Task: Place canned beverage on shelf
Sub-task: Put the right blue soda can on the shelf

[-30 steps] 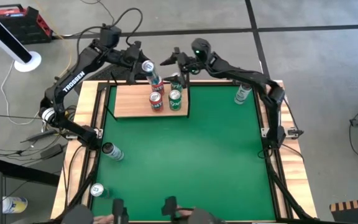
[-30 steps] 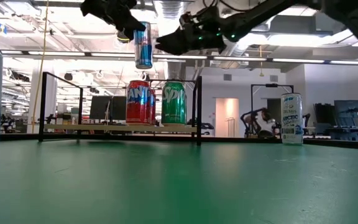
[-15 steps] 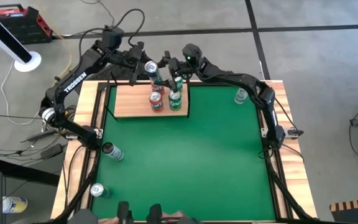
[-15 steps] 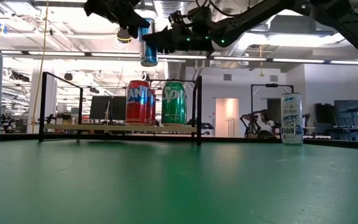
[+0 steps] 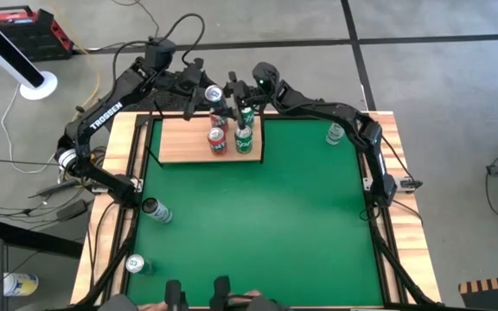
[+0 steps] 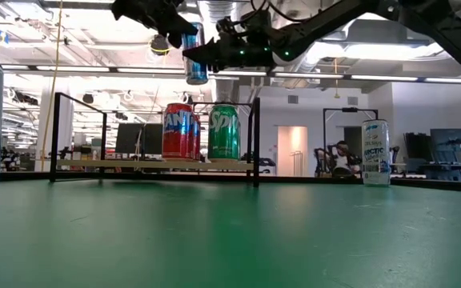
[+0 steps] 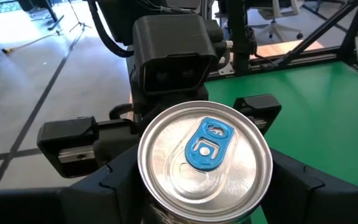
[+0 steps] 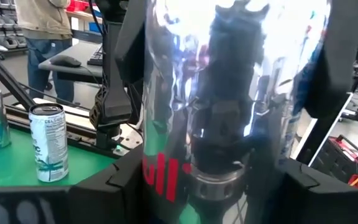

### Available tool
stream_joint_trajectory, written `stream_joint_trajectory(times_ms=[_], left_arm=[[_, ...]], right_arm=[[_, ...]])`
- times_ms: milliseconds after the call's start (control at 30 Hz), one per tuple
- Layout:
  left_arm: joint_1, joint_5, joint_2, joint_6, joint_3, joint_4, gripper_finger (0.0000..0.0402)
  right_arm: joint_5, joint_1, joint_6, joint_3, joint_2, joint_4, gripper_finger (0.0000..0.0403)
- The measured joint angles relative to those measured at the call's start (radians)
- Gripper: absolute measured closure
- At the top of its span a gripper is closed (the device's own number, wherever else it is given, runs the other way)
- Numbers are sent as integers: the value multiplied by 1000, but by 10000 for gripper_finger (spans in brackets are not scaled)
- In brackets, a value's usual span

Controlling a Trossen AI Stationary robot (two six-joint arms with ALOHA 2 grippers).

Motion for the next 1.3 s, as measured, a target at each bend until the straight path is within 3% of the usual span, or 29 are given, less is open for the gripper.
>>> stream_joint_trajectory(times_ms=[200,500,633,833,967,1200,1300], left_arm=[[-11,-87,1,-24,0,2,123],[-66,-390,-1,-76,0,-17,91],[-85,-411,-1,-37,0,-7,90],[-100,-439,-1,-36,0,34,89],[-99,-457,-1,-78,0,50,99],[-99,-469,-1,-125,0,43,170],[-99,-472,-1,-114,0,27,176]], right_arm=[[-3,-21,15,0,0,-25,157],[44,-32,16,0,1,-46,157],[110,-32,-23,0,1,-68,157],[115,-32,-36,0,1,-76,157],[115,-31,-38,0,1,-76,157],[116,-32,-40,0,1,-76,157],[116,-31,-41,0,1,-75,157]])
